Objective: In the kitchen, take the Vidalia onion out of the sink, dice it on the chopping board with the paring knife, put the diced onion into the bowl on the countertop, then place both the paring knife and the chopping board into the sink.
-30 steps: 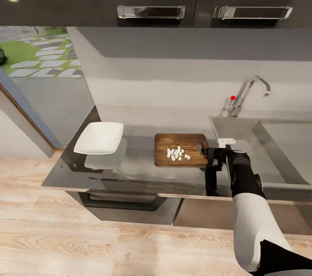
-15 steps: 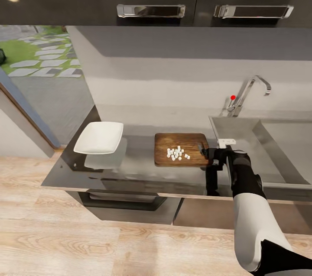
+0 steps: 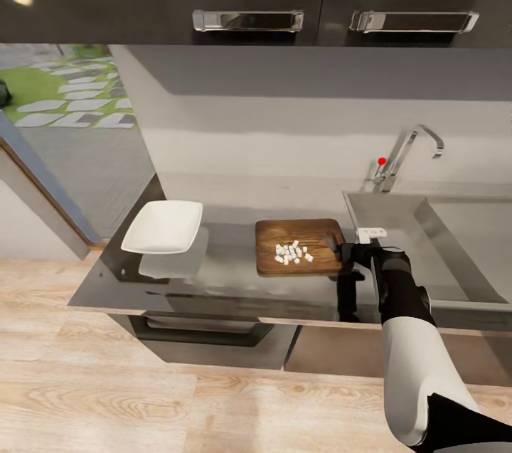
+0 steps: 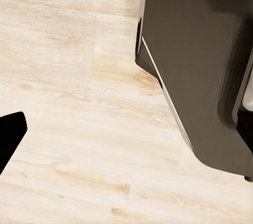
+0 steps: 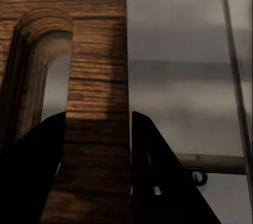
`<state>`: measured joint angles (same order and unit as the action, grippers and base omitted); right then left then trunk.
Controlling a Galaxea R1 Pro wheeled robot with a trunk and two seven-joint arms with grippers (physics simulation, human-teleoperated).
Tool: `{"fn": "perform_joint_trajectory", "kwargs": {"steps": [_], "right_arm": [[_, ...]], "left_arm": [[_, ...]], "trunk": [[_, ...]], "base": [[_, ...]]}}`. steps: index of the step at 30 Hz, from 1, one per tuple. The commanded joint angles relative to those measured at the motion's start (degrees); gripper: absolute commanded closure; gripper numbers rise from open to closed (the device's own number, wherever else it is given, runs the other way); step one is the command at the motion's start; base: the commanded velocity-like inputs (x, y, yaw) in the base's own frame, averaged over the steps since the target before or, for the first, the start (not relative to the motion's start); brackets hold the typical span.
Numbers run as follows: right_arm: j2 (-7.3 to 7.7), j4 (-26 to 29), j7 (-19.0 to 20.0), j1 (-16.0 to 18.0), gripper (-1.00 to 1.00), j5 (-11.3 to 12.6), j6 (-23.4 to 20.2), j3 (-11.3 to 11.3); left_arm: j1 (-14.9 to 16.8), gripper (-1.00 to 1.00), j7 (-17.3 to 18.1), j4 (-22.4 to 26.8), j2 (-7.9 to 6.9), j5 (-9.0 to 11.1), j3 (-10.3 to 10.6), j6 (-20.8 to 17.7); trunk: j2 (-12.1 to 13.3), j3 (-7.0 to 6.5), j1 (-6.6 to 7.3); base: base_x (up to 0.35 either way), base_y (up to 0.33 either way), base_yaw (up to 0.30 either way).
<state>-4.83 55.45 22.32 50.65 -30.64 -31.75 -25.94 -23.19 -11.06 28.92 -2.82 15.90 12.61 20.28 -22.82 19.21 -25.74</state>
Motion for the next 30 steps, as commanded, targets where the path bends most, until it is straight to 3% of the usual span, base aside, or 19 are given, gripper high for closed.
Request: {"fn": "perform_joint_trajectory", "kwargs": {"steps": [1,9,17,30], "right_arm": [[-0.08,0.1,0.53,0.06,1.0,-0.47,-0.16,-0.25],[-0.09,0.13,0.58,0.06,1.0,-0.47,-0.17,-0.24],[-0.09,0.15,0.62,0.06,1.0,-0.47,-0.24,-0.25],[-0.08,0.19,0.62,0.06,1.0,-0.47,-0.56,-0.25]], "left_arm": [[-0.01,-1.0,-0.45,0.1,-0.08,0.36,0.49,0.11],[-0.01,-1.0,-0.45,0.09,-0.08,0.36,0.49,0.11],[-0.01,-1.0,-0.45,0.09,-0.08,0.36,0.49,0.12],[-0.01,-1.0,-0.45,0.09,-0.08,0.36,0.49,0.12]], "trunk": [[-0.1,0.0,-0.04],[-0.1,-0.73,-0.04],[-0.1,-1.47,-0.04],[-0.1,-2.68,-0.04]], "base": [[0.0,0.0,0.0],[-0.015,0.0,0.0],[-0.25,0.0,0.0],[-0.011,0.037,0.0]]}}
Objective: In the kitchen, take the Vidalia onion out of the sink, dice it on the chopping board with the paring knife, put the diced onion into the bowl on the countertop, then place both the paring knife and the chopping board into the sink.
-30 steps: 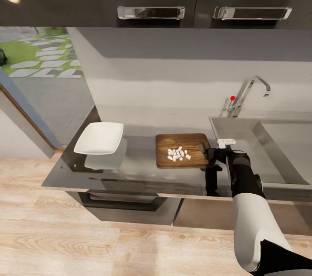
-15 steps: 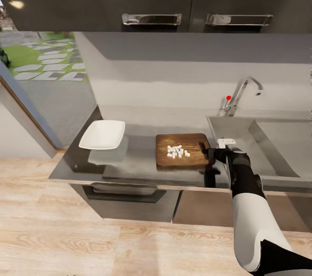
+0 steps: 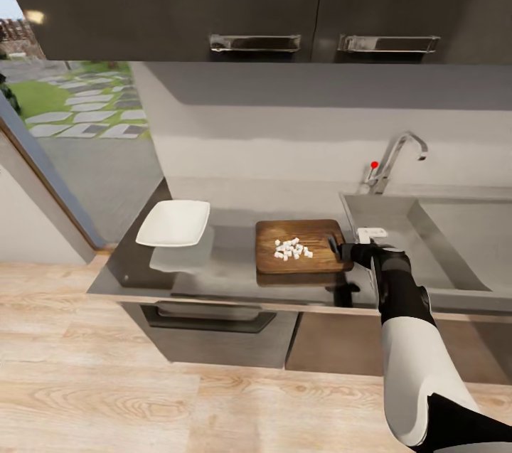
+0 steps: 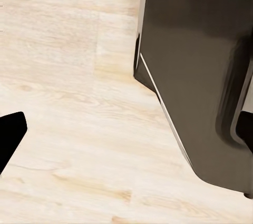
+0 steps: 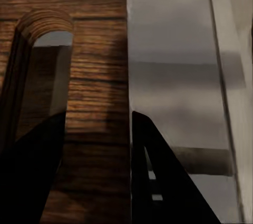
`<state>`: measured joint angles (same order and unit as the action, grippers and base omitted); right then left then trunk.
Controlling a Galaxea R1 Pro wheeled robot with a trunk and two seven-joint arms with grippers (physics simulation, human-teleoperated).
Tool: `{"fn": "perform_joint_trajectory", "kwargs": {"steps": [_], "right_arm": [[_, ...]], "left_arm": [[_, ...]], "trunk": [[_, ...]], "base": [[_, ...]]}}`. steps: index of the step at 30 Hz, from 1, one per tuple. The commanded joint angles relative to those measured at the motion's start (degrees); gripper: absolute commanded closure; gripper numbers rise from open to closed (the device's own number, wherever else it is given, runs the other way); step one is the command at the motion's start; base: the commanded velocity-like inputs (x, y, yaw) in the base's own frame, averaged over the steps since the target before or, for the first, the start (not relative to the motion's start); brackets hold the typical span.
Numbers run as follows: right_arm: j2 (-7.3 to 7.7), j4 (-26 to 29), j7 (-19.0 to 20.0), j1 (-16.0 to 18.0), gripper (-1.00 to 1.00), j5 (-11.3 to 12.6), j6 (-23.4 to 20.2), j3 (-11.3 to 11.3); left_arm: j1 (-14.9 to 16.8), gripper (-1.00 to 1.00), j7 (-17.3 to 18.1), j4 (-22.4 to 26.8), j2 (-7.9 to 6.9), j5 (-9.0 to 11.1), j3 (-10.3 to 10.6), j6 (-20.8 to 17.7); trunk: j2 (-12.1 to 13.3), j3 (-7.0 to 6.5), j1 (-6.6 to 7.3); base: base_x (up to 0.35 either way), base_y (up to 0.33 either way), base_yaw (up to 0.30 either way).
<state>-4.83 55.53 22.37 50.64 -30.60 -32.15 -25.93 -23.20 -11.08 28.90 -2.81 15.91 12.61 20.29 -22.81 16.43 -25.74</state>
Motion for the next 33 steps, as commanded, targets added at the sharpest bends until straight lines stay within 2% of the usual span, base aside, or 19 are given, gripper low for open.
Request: {"fn": "perform_joint_trajectory", "kwargs": {"steps": [1,14,33], "right_arm": [[-0.09,0.12,0.57,0.07,1.0,-0.52,-0.17,-0.26],[-0.01,0.19,0.57,0.07,1.0,-0.6,-0.36,-0.26],[0.21,0.36,0.57,0.07,1.0,-0.61,-0.54,-0.26]], "left_arm": [[0.0,-1.0,-0.43,0.1,-0.09,0.35,0.49,0.1],[0.0,-1.0,-0.43,0.1,-0.09,0.35,0.49,0.1],[0.0,-1.0,-0.43,0.1,-0.09,0.35,0.49,0.1]], "trunk": [[-0.11,0.0,-0.04],[-0.11,-1.21,-0.04],[-0.11,-2.98,-0.04]], "base": [[0.0,0.23,0.0],[0.0,0.259,0.0],[0.0,0.012,0.0]]}}
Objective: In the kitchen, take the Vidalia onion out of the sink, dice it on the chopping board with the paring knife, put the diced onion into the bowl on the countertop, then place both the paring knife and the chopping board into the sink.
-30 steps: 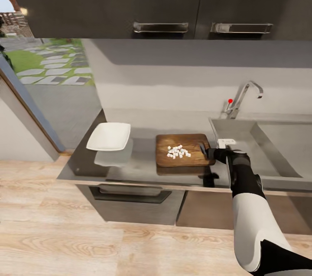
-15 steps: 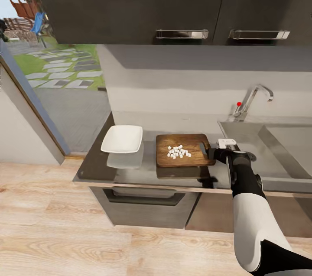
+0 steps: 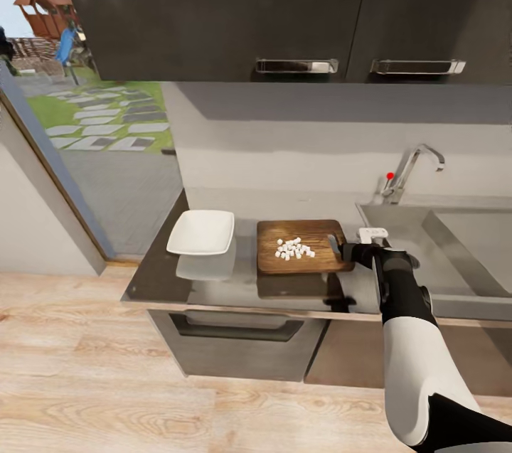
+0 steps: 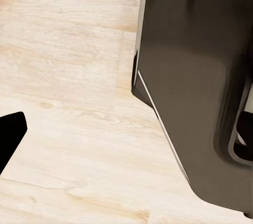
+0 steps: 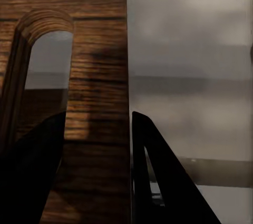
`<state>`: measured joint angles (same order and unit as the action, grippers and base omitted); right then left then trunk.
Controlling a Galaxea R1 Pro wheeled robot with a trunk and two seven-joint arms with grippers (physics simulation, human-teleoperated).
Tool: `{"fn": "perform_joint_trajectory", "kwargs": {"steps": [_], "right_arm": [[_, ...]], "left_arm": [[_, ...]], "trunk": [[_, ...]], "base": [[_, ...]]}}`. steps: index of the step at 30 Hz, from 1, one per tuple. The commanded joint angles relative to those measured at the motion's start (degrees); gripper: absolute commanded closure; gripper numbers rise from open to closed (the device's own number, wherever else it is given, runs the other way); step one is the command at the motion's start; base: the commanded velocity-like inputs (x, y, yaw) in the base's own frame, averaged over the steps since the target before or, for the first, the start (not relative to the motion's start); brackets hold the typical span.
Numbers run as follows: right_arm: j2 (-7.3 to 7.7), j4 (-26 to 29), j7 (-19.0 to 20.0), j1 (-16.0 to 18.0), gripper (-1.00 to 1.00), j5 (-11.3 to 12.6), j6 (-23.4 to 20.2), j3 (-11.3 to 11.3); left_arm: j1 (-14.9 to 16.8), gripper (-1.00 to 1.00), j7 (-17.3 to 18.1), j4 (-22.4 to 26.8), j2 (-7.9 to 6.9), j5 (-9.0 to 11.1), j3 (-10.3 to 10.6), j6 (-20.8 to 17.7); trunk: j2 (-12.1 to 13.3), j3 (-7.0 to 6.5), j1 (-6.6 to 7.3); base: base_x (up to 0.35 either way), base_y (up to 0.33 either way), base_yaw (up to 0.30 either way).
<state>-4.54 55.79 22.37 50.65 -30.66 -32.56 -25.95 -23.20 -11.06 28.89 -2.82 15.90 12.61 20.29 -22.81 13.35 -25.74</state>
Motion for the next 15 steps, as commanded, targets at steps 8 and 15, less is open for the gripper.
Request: {"fn": "perform_joint_trajectory", "kwargs": {"steps": [8,15], "right_arm": [[-0.2,0.09,0.57,0.07,1.0,-0.54,-0.13,-0.24],[-0.33,0.03,0.57,0.07,1.0,-0.47,-0.13,-0.24]], "left_arm": [[-0.01,-1.0,-0.45,0.11,-0.08,0.36,0.49,0.06],[-0.01,-1.0,-0.45,0.11,-0.08,0.36,0.49,0.07]], "trunk": [[-0.11,-0.64,-0.04],[-0.11,-1.3,-0.04]], "base": [[0.0,0.0,0.0],[0.0,0.0,0.0]]}}
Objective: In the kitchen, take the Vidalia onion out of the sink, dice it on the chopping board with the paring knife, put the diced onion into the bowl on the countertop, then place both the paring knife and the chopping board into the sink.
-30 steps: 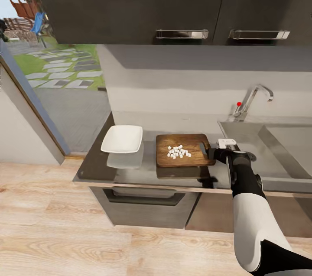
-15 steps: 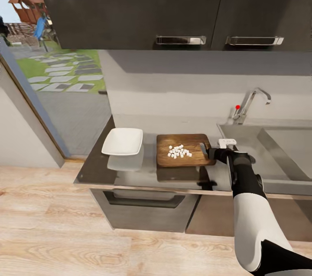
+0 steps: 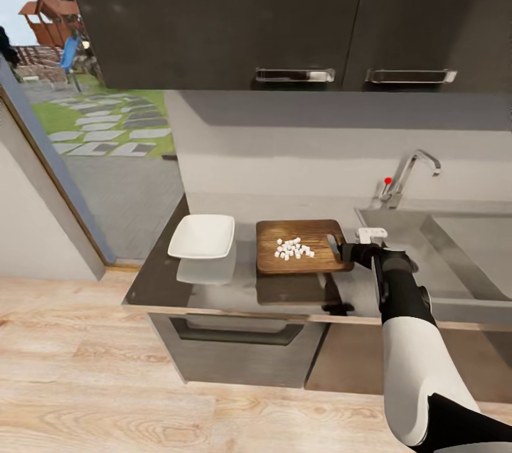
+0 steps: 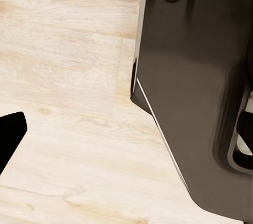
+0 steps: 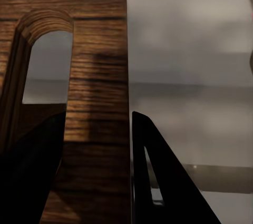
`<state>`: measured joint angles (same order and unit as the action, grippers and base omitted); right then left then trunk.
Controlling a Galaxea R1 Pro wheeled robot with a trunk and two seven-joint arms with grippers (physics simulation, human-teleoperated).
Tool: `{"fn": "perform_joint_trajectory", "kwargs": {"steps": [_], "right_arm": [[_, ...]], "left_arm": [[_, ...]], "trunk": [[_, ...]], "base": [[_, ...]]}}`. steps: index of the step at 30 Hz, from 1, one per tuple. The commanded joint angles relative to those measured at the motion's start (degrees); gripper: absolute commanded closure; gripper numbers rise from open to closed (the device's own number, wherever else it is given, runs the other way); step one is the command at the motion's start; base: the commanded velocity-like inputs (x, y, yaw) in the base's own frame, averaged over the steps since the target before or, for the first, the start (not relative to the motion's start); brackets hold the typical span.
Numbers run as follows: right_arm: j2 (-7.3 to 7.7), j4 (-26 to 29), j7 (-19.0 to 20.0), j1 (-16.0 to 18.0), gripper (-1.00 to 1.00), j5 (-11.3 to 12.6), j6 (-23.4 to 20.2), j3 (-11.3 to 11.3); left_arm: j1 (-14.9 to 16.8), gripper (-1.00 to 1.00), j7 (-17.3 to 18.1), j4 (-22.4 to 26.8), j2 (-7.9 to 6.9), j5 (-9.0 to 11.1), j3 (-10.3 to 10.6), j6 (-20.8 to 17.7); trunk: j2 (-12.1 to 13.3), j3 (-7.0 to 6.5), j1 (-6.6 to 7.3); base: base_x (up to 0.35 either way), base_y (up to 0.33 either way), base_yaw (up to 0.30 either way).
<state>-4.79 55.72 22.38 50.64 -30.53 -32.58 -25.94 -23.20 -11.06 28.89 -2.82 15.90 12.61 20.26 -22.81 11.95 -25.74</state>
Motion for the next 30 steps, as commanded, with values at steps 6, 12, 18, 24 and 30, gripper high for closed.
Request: {"fn": "perform_joint_trajectory", "kwargs": {"steps": [6,12,18,24,30], "right_arm": [[-0.13,0.09,0.56,0.07,1.0,-0.6,-0.12,-0.25],[-0.13,0.09,0.56,0.07,1.0,-0.59,-0.12,-0.25],[-0.13,0.09,0.56,0.07,1.0,-0.58,-0.12,-0.24],[-0.13,0.09,0.56,0.07,1.0,-0.58,-0.12,-0.24],[-0.16,0.09,0.56,0.07,1.0,-0.58,-0.12,-0.18]], "left_arm": [[-0.01,-1.0,-0.45,0.11,-0.08,0.36,0.49,0.13],[-0.01,-1.0,-0.45,0.11,-0.08,0.36,0.49,0.12],[-0.01,-1.0,-0.45,0.11,-0.08,0.36,0.49,0.11],[-0.01,-1.0,-0.45,0.11,-0.08,0.36,0.49,0.13],[-0.01,-1.0,-0.45,0.11,-0.08,0.36,0.49,0.13]], "trunk": [[-0.11,-0.46,-0.04],[-0.11,-1.01,-0.04],[-0.11,-1.57,-0.04],[-0.11,-2.13,-0.04],[-0.11,-2.69,-0.04]], "base": [[0.0,0.0,0.0],[0.0,0.0,0.0],[0.0,0.0,0.0],[0.0,0.02,0.0],[0.0,0.173,0.0]]}}
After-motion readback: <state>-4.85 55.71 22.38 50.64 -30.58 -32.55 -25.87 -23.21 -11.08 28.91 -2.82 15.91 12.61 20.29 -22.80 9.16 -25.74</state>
